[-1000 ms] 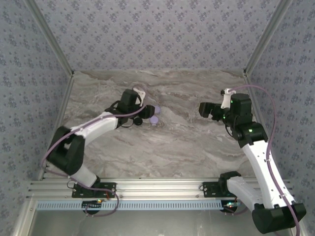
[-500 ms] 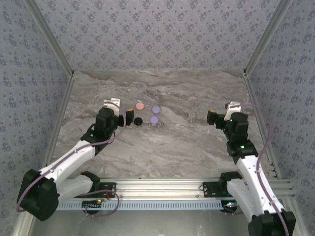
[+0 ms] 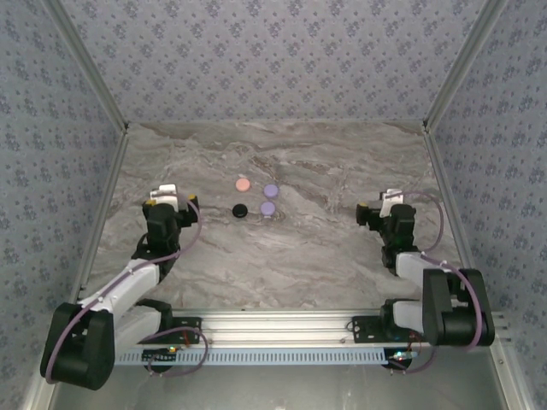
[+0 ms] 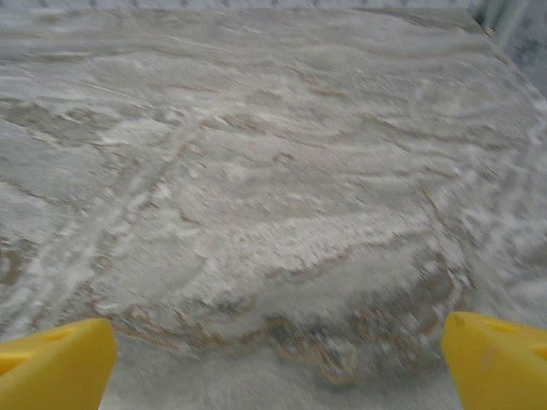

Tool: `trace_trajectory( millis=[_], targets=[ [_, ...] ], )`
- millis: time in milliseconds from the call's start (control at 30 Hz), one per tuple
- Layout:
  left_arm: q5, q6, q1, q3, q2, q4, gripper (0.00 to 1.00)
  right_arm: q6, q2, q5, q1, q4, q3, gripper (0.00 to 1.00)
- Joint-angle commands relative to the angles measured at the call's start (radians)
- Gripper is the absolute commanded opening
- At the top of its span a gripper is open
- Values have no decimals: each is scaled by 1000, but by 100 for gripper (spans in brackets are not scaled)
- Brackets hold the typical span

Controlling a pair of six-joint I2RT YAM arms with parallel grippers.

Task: Insert the wireless bluetooth earbuds into the charging case

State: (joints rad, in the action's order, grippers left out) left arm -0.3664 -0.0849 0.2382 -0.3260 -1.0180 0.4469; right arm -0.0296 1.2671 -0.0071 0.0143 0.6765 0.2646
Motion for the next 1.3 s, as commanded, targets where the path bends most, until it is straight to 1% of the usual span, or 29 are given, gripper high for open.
trace_trajectory(
  millis=[0, 100, 167, 233, 267, 300, 367, 400, 433, 500, 533, 600, 667, 767, 1167, 1267],
  targets=[
    [28, 80, -35, 27, -37, 114, 97, -55, 81, -120, 16, 194, 5, 100],
    [106, 92, -82, 71, -103, 248, 97, -64, 181, -134, 16, 272, 8, 100],
    [137, 105, -105, 86, -154, 320, 97, -55, 257, -139, 19, 298, 41, 100],
    [174, 118, -129, 91, -216, 391, 97, -25, 247, -156, 56, 115, 120, 100],
    [187, 117, -140, 91, -244, 430, 97, 2, 259, -157, 71, 173, 103, 100],
    [208, 125, -149, 89, -271, 467, 97, 12, 251, -147, 78, 160, 108, 100],
    [222, 127, -169, 74, -329, 509, 98, 4, 255, -102, 58, 140, 118, 100],
    [252, 115, -187, 61, -360, 503, 98, 3, 255, -100, 57, 133, 120, 100],
    [279, 111, -199, 62, -412, 547, 98, 3, 256, -99, 55, 138, 120, 100],
    [285, 93, -213, 54, -510, 635, 99, 3, 256, -96, 55, 138, 120, 100],
    [284, 86, -221, 25, -524, 603, 99, 2, 254, -93, 54, 133, 120, 100],
    [306, 77, -234, -66, -507, 395, 99, 1, 255, -86, 50, 133, 120, 100],
    [336, 49, -265, -85, -512, 363, 99, 0, 255, -83, 48, 133, 120, 100],
    [337, 47, -268, -82, -514, 374, 99, -6, 254, -57, 36, 130, 122, 100],
    [336, 48, -266, -82, -514, 372, 99, -5, 254, -54, 35, 128, 124, 100],
    [336, 49, -267, -82, -515, 372, 99, 3, 254, -34, 36, 118, 130, 100]
  ],
)
